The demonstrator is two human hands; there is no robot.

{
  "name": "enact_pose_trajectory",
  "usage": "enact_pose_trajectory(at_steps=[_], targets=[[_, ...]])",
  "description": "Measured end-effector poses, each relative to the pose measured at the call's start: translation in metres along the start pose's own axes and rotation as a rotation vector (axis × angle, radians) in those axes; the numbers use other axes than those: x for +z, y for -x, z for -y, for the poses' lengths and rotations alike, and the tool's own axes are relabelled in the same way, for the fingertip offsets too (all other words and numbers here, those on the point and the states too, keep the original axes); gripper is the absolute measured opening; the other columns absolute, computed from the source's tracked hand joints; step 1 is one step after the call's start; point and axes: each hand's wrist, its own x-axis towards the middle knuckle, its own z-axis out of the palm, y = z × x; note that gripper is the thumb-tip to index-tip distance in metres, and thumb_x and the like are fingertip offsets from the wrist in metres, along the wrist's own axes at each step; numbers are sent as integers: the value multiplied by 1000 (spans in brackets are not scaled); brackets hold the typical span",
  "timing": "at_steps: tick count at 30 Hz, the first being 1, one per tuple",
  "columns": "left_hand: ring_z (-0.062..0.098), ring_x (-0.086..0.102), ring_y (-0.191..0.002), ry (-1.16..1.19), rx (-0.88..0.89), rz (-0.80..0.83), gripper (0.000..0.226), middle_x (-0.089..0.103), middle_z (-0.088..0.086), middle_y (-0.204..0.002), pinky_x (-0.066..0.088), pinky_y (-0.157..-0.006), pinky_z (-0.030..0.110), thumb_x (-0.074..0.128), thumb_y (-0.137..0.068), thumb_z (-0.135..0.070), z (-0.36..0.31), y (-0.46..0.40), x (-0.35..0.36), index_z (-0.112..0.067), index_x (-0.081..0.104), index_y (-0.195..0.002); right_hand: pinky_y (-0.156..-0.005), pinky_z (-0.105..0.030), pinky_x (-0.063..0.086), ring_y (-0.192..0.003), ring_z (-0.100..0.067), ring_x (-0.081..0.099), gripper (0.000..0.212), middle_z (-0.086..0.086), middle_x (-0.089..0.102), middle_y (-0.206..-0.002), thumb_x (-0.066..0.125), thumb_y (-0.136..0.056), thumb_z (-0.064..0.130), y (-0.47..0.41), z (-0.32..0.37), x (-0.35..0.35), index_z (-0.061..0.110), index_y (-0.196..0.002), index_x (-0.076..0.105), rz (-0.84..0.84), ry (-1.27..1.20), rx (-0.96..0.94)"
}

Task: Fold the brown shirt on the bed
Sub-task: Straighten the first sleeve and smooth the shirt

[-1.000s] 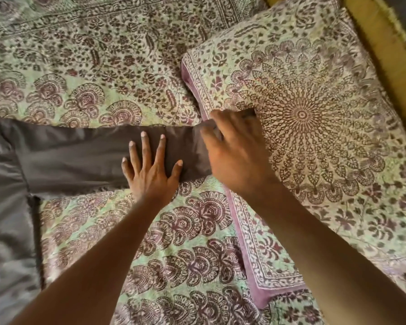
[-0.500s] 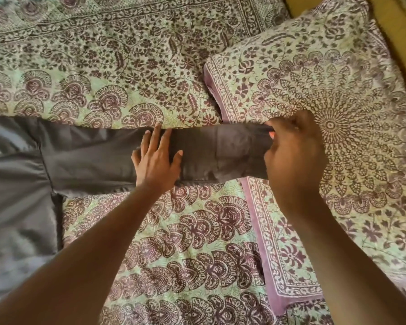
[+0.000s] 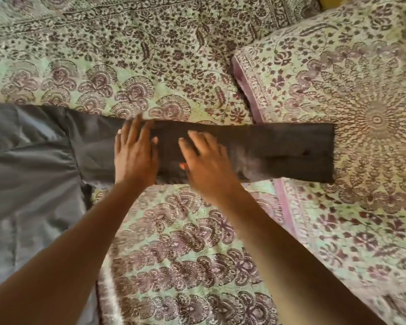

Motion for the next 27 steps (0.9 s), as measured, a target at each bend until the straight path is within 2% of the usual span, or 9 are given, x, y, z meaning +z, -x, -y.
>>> enact_pose_trajectory(at_steps=[3, 6, 10, 12, 14, 18, 20, 23, 27], targets=[[37, 28, -155, -67, -85, -43, 50, 38, 14, -165, 27, -121, 59, 38, -104, -31, 63, -10, -32, -13, 49, -149, -114, -57, 32, -153, -30, 24, 61, -3, 20, -171, 43, -106, 53, -22, 14, 35, 29, -161, 30, 138, 40, 104], [29, 7, -162, -203, -86, 143, 57, 17, 0, -174, 14, -127, 55, 42, -108, -43, 124, -28, -56, -30, 29, -162, -108, -59, 36, -147, -30, 36, 67, -5, 33, -167, 38, -101, 65, -24, 27, 52, 27, -157, 40, -61, 99, 377], [23, -5, -162, -262, -115, 203, 62, 4, -7, -176, 6, -129, 54, 30, -107, -61, 182, -48, -69, -43, 15, -164, -110, -62, 34, -149, -40, 32, 79, -17, 34, -165, 32, -101, 68, -36, 60, 56, 11, -156, 41, -159, 95, 608], [22, -6, -162, -285, -72, 227, 65, -1, -9, -176, 2, -130, 54, 25, -105, -65, 201, -55, -70, -45, 8, -164, -114, -61, 29, -152, -43, 26, 75, -17, 30, -167, 36, -103, 61, -55, 86, 56, 9, -157, 37, -171, 51, 515], [24, -3, -163, -305, 9, 209, 65, -2, -10, -176, 2, -129, 55, 19, -105, -67, 215, -62, -69, -45, 6, -164, -117, -57, 28, -155, -39, 23, 67, -13, 25, -169, 41, -106, 50, -78, 120, 63, 10, -159, 33, -168, 11, 264], [22, 8, -162, -213, 89, 95, 59, 4, -11, -176, 7, -129, 52, 16, -108, -49, 235, -61, -62, -41, 10, -166, -120, -52, 27, -159, -28, 15, 64, -6, 19, -172, 42, -107, 40, -130, 193, 95, 10, -162, 28, -73, -59, -37], [20, 8, -162, -179, 49, 33, 60, 7, -10, -176, 6, -130, 51, 19, -108, -42, 238, -60, -57, -36, 10, -167, -124, -52, 21, -161, -23, 5, 69, -2, 7, -175, 36, -107, 48, -147, 206, 110, 15, -165, 19, 26, -25, -38], [19, 6, -163, -161, -28, 2, 61, 9, -8, -176, 1, -130, 53, 20, -107, -41, 238, -61, -53, -30, 13, -167, -125, -55, 16, -161, -19, 5, 80, 4, 5, -175, 26, -101, 71, -145, 185, 114, 26, -166, 15, -16, 105, -6], [18, 4, -163, -170, -88, -47, 61, 8, -7, -176, 2, -130, 56, 21, -109, -42, 243, -63, -50, -27, 12, -168, -125, -58, 14, -161, -27, 11, 85, -1, 9, -175, 20, -99, 79, -125, 148, 105, 27, -166, 13, -86, 180, 243]])
